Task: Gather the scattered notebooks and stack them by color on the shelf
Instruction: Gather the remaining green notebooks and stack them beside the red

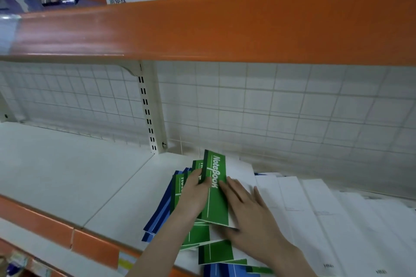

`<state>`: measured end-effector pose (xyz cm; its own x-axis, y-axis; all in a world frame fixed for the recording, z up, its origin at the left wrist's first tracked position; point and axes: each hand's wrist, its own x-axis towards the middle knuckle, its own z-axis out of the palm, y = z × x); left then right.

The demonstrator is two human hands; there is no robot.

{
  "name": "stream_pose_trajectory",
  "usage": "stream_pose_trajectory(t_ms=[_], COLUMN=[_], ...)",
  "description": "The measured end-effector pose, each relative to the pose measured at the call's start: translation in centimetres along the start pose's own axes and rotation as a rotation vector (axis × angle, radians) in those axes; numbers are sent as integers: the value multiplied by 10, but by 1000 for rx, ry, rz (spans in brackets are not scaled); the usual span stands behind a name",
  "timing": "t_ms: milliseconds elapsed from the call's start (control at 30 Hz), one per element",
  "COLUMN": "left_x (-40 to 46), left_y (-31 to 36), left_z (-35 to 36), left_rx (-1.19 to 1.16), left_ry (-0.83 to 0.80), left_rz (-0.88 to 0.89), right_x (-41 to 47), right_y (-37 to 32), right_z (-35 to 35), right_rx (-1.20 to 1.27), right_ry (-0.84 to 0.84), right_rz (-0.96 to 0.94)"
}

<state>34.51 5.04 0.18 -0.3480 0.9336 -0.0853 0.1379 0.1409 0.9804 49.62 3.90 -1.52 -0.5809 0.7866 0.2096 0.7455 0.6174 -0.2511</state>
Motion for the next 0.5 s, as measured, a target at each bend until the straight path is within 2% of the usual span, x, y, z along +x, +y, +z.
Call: stream_pose_trajectory(t_ms=[100,133,200,233,300,367,500], left_x=[-3,-4,-3,-3,-6,-9,-10], left_y=[-1,-4,-12,-16,-24,-28,-29], left_z=[-9,-13,-23,-27,-29,-26,-20], left_rx=[49,155,543,736,909,901,760], left_ry=[-5,24,108,120,70,23,68], left_rz=[41,126,272,303,236,178,130], right_x=[0,1,1,2,2,3,3], right_y=[3,3,3,3,4,4,4], right_z=[1,1,3,4,5,5,3], right_rx=[9,10,5,4,4,13,53], right_ry=[46,51,54,55,52,47,43], right_rz=[-2,3,10,13,16,19,24])
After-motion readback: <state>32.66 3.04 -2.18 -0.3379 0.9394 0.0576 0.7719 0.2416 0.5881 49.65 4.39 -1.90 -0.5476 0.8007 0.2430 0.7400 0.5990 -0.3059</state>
